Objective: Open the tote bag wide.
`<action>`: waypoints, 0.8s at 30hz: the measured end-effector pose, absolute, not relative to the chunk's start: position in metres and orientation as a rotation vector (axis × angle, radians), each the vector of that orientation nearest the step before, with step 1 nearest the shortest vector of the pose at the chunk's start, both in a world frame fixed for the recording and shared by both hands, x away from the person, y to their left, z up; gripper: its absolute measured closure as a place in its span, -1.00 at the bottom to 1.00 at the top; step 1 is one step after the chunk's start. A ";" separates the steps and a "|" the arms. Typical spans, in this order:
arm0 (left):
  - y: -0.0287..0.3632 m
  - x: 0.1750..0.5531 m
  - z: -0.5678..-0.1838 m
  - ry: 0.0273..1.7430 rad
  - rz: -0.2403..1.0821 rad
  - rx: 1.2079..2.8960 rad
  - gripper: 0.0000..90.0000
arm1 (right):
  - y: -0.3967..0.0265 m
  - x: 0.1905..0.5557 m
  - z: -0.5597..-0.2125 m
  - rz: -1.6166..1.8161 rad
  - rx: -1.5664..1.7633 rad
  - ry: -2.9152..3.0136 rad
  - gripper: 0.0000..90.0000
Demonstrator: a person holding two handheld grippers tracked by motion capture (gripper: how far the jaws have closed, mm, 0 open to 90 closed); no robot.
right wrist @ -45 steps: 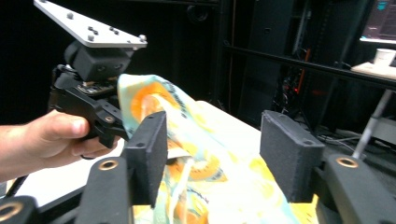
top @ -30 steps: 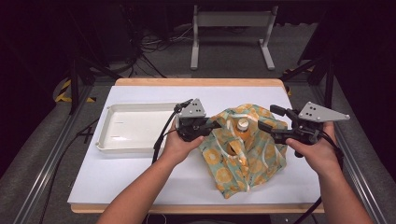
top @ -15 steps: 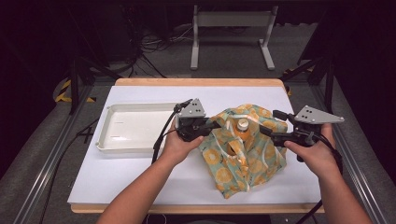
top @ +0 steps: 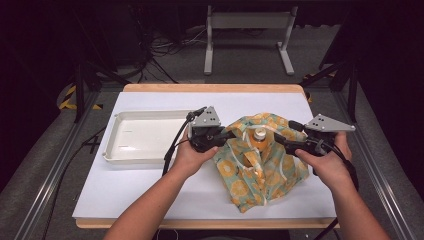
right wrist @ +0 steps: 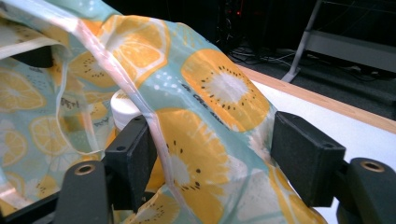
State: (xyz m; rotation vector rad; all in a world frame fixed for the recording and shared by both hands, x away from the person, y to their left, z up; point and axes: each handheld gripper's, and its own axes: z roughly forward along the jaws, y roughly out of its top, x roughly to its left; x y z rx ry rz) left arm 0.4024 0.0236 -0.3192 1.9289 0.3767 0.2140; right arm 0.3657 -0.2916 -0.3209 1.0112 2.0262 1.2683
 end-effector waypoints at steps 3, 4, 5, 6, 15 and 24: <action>0.025 0.401 -0.318 0.372 0.225 1.933 0.94 | -0.290 0.366 -0.320 1.265 1.007 2.033 -0.23; 0.026 0.401 -0.318 0.370 0.235 1.939 0.94 | -0.289 0.366 -0.320 1.260 1.004 2.038 -0.17; 0.027 0.400 -0.318 0.382 0.247 1.940 0.93 | -0.288 0.366 -0.318 1.241 0.992 2.039 0.07; 0.027 0.400 -0.318 0.382 0.247 1.940 0.92 | -0.289 0.365 -0.317 1.227 0.986 2.038 0.23; 0.033 0.404 -0.318 0.412 0.281 1.939 0.96 | -0.295 0.365 -0.308 1.221 0.993 2.049 0.96; 0.037 0.408 -0.321 0.439 0.286 1.943 0.97 | -0.298 0.367 -0.308 1.230 1.012 2.048 1.00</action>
